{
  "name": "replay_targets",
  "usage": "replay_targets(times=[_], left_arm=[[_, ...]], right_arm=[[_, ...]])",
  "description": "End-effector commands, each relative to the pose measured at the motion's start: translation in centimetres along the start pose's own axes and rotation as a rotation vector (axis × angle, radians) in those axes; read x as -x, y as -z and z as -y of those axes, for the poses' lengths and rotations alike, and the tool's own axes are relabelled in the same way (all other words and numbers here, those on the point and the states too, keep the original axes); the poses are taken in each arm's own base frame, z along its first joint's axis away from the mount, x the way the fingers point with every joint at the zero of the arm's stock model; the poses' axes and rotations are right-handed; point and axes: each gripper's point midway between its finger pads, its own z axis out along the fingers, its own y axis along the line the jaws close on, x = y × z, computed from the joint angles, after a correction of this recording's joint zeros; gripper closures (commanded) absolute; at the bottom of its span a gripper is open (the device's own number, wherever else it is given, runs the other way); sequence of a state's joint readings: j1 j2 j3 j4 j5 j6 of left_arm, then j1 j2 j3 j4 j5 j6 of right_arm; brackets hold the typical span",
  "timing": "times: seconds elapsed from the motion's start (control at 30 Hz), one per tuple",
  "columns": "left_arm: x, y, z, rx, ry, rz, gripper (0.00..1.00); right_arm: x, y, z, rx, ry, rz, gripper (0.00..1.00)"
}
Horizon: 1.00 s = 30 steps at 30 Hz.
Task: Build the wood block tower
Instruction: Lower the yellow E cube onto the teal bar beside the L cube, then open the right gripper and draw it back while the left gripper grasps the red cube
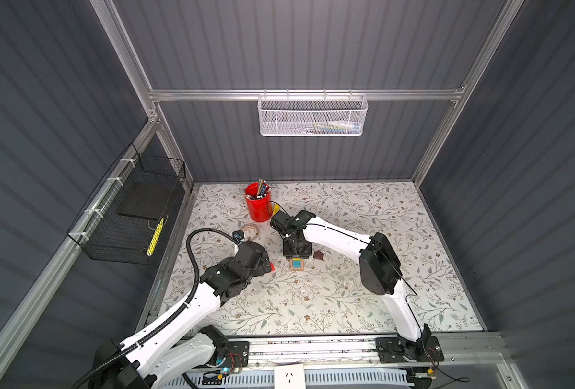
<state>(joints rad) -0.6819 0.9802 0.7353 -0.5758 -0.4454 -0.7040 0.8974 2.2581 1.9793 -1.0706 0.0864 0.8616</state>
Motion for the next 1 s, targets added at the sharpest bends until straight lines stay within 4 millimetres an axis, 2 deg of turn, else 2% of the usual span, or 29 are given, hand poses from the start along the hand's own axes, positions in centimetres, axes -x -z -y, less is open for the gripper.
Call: replay_targets(times=[0.0,0.33,0.5,0.63,0.8,0.97], left_arm=[[0.3,0.3,0.2,-0.004,-0.002,0.004,0.00],[0.4,1.0,0.7,-0.009,0.003,-0.040,0.00],[0.0,0.6,1.6,-0.028,0.024,-0.094,0.01],[-0.6,-0.1,2.9,-0.039,0.038,-0.167,0.01],[-1.7,-2.0,4.4,-0.021,0.037,-0.269,0.05],[-3.5,-4.5,5.2,0.027,0.022,-0.368,0.08]], right_arm=[[0.7,2.2,0.0,0.019,-0.005,0.033,0.52],[0.3,6.7,0.9,0.107,0.039,0.111,0.35],[0.1,9.4,2.3,0.151,0.089,0.181,0.26],[0.0,11.1,3.8,0.195,0.131,0.247,0.15],[0.1,11.7,6.0,0.240,0.162,0.312,0.02],[0.1,11.6,8.0,0.330,0.169,0.350,0.01]])
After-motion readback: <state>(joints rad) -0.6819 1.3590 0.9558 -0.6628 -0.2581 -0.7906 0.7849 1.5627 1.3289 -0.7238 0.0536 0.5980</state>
